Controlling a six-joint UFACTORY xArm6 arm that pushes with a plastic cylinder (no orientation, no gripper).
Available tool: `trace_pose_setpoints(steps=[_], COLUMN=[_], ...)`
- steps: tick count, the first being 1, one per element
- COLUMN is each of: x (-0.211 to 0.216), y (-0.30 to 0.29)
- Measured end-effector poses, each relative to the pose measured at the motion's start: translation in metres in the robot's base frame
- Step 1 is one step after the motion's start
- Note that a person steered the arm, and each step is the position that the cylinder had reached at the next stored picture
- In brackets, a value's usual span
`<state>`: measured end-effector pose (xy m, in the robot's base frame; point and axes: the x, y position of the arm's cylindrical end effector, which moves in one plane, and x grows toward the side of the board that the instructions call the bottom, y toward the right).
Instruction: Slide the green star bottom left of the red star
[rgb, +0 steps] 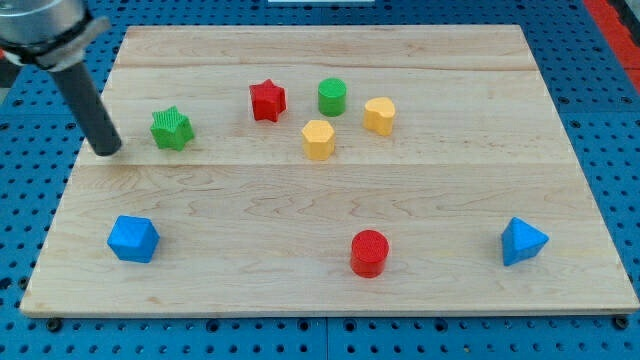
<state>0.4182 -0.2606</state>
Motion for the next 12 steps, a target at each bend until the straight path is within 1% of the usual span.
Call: trace_pose_setpoints(steps=[1, 2, 6, 7, 9, 11, 12], x=[-0.008, -0.008, -0.038, -0.065, -0.041, -0.039, -0.065], y=[0.013, 0.045, 0.063, 0.063, 0.072, 0.12, 0.097])
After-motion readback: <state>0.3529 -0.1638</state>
